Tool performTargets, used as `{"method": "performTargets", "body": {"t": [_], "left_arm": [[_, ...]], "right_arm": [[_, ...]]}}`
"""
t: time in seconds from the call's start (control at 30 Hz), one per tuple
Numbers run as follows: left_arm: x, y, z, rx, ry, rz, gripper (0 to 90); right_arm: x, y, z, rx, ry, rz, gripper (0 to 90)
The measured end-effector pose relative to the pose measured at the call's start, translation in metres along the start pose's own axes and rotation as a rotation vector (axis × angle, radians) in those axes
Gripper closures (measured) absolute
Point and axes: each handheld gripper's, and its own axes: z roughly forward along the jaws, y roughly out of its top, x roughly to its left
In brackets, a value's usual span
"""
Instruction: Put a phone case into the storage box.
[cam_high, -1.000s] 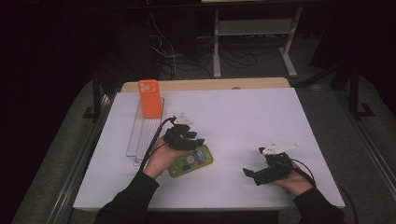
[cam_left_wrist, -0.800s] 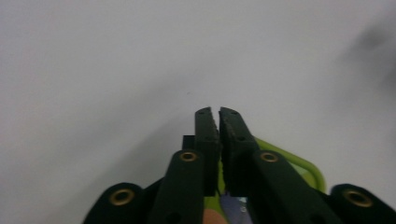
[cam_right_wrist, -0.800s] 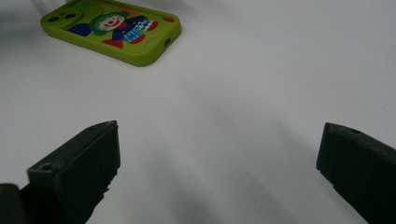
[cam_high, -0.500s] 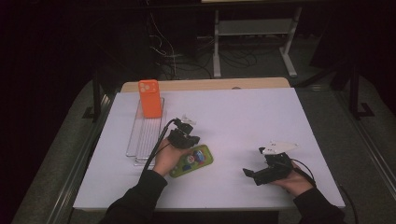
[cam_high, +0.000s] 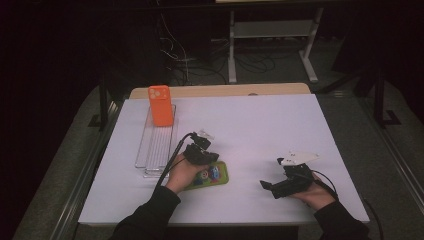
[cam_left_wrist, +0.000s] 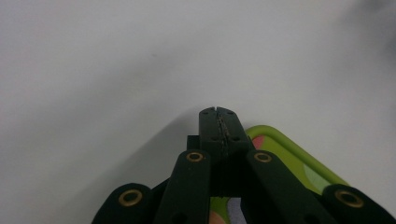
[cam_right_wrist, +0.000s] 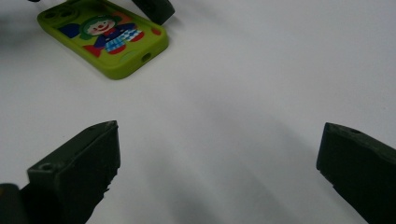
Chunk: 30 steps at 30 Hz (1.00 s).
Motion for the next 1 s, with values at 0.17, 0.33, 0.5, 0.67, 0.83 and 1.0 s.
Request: {"method": "performTargets", "body": {"t": [0.17, 0.33, 0.5, 0.67, 0.83, 1.0], "left_arm": [[-0.012, -0.005, -0.003, 0.012, -0.036, 0.012, 89.6], [-0.024, -0.011, -0.007, 0.013, -0.06, 0.023, 89.6], [-0.029, -0.016, -0.009, 0.009, -0.069, 0.041, 89.6], [-0.025, -0.01, -0.018, -0.005, -0.1, 0.088, 82.6], [-0.026, -0.004, -0.036, -0.079, -0.137, 0.102, 62.2], [-0.014, -0.003, -0.06, -0.133, -0.154, 0.154, 43.0]], "right_arm": [[0.0, 0.0, 0.0, 0.001, 0.0, -0.002, 0.0], [0.0, 0.0, 0.0, 0.002, -0.001, -0.002, 0.0], [0.0, 0.0, 0.0, 0.002, -0.002, -0.002, 0.0], [0.001, 0.0, 0.0, 0.006, 0.0, 0.0, 0.0], [0.0, 0.0, 0.0, 0.004, -0.001, -0.001, 0.0], [0.0, 0.0, 0.001, 0.009, -0.003, 0.002, 0.0]]}}
